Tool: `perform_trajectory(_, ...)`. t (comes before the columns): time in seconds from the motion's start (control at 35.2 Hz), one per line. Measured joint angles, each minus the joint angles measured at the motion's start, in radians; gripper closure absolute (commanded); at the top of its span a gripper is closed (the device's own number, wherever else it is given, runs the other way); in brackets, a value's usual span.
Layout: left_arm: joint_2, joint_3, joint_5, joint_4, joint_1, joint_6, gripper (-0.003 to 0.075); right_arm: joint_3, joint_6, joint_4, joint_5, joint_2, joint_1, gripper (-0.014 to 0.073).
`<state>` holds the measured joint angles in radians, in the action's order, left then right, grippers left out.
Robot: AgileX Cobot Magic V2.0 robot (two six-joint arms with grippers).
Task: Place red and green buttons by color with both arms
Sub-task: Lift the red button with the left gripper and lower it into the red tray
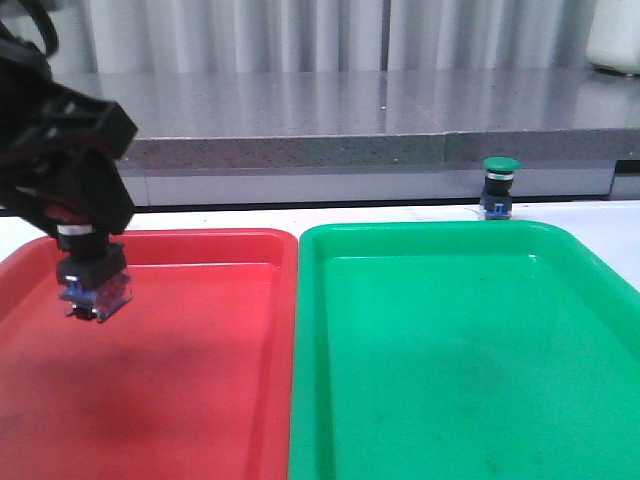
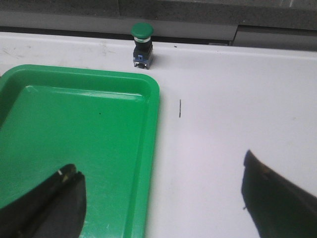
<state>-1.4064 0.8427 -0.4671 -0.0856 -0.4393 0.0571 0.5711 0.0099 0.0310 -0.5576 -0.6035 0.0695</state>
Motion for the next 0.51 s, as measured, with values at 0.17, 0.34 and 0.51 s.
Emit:
perform_trajectory(0.17,-0.105,0.0,0.058,0.0,0.0,0.0,0.0502,0.0,0.0,0.0,0.0,0.0,0.0,-0.0057)
perform_trajectory(0.34,-0.151,0.0,0.102,0.0,-0.001,0.0,0.045,0.0,0.0,0.0,0.0,0.0,0.0,-0.0057)
perform_trajectory(0.51,-0.153,0.0,0.115,0.0,-0.001,0.0,0.0258,0.0,0.0,0.0,0.0,0.0,0.0,-0.0057)
